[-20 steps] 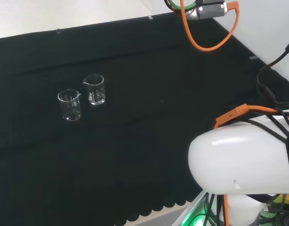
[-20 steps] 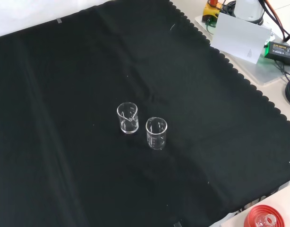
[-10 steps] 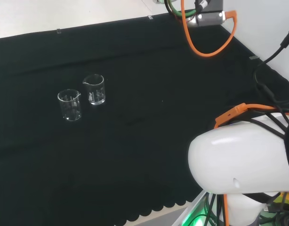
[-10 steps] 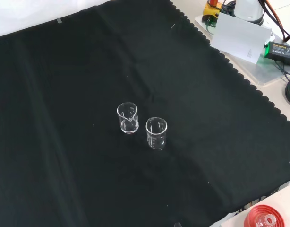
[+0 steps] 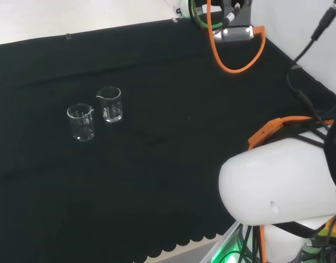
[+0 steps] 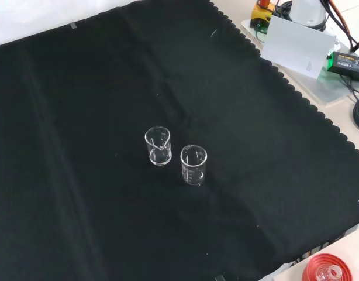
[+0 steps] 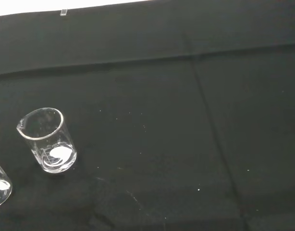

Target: Pick up the beaker on the right.

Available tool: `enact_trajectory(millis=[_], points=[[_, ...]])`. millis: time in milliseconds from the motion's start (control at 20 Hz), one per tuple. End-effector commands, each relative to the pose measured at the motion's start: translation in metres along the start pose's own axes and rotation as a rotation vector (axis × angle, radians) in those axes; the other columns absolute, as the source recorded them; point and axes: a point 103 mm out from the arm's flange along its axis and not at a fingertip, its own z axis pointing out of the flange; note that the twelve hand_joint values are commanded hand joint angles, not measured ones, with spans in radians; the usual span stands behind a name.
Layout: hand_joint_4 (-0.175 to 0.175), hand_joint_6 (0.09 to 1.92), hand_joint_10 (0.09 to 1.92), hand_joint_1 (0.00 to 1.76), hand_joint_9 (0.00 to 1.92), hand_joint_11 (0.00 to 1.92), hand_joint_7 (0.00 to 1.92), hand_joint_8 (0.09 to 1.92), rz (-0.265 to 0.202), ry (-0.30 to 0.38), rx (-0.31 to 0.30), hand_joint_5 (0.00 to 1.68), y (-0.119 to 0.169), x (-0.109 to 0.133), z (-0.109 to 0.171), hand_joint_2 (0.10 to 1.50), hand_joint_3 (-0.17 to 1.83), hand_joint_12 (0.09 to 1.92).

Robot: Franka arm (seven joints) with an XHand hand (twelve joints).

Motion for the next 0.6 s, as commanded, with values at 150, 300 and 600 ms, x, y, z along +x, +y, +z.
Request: enact_trajectory(millis=[150, 300, 600], points=[[-0.035, 0.09, 0.71, 0.18, 0.15, 0.00, 0.09, 0.55, -0.044, 0.061, 0.018, 0.24, 0.065, -0.017, 0.047, 1.30, 0.21, 1.04], [-0.036, 0.09, 0.71, 0.18, 0.15, 0.00, 0.09, 0.55, -0.054, 0.068, 0.029, 0.24, 0.086, -0.024, 0.063, 1.30, 0.21, 1.04], [-0.038, 0.09, 0.71, 0.19, 0.15, 0.00, 0.09, 0.55, -0.050, 0.077, 0.068, 0.24, 0.120, -0.032, 0.091, 1.29, 0.21, 1.04]])
